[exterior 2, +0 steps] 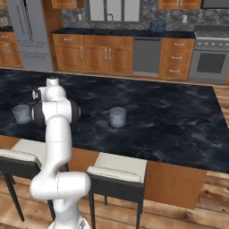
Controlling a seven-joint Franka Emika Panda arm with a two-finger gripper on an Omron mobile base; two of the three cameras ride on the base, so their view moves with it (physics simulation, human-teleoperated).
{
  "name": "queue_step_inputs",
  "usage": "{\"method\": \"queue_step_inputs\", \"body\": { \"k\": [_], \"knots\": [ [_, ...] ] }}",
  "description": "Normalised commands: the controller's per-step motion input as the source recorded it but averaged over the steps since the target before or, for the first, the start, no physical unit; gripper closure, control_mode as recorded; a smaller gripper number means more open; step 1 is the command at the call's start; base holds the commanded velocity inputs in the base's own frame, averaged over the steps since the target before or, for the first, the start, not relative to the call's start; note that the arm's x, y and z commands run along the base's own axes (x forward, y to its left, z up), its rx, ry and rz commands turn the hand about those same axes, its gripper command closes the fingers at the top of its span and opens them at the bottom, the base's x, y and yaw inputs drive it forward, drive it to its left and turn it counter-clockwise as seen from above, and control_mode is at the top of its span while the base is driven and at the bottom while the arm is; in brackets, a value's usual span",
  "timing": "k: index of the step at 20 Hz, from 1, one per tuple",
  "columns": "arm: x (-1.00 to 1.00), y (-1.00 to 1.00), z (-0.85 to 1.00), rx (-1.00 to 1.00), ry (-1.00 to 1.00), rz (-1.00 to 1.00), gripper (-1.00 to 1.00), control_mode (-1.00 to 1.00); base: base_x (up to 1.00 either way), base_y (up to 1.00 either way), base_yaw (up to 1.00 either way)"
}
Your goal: There are four ice cubes in the ice bowl. Place two ice cubes in each glass of water.
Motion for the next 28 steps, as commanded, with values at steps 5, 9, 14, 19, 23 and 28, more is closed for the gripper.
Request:
{"method": "queue_step_inputs", "body": {
  "k": [5,9,14,19,23,28],
  "knots": [
    [-0.39,-0.37,0.78,0.03,0.0,-0.25,1.0,-1.0,0.0,0.0,0.0],
    [-0.58,-0.69,0.52,0.06,0.0,-0.35,1.0,-1.0,0.0,0.0,0.0],
    [-0.58,-0.81,0.37,0.04,-0.01,-0.45,1.0,-1.0,0.0,0.0,0.0],
    [-0.5,-0.63,0.49,0.03,0.0,-0.57,1.0,-1.0,0.0,0.0,0.0],
    [-0.48,-0.57,0.43,0.0,0.0,-0.63,1.0,-1.0,0.0,0.0,0.0],
    [-0.4,-0.66,0.32,0.0,0.0,-0.61,1.0,-1.0,0.0,0.0,0.0]
  ]
}}
